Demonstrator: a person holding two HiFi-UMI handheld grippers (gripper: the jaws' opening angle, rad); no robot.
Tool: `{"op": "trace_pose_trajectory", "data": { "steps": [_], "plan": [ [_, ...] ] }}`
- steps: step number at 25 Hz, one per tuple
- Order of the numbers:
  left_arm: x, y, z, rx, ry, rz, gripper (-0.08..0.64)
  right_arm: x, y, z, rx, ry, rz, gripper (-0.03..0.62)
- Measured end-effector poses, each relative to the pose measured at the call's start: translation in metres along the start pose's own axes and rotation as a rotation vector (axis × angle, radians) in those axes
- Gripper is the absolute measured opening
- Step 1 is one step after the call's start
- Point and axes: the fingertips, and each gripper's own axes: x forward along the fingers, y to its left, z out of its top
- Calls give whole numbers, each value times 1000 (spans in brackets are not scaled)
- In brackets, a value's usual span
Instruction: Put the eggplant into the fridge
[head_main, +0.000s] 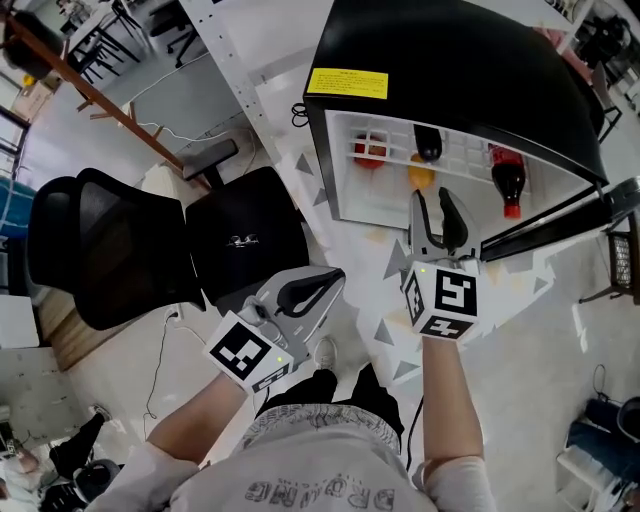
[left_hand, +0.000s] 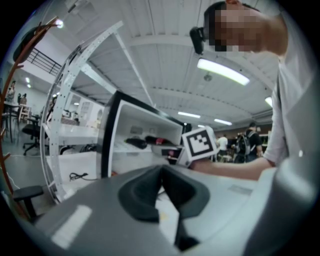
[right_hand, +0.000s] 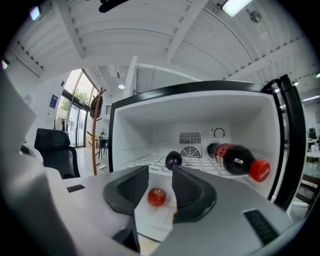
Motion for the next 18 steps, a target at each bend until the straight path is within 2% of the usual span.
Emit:
{"op": "trace_pose_trajectory", "data": {
  "steps": [12,18],
  "plan": [
    [4,-19,5,6,-21,9,11,-53,-2,-10,11,7,54,44],
    [2,-24,9,14,-29,12,11,-74,-4,-15,20,16,66,21]
  ]
}}
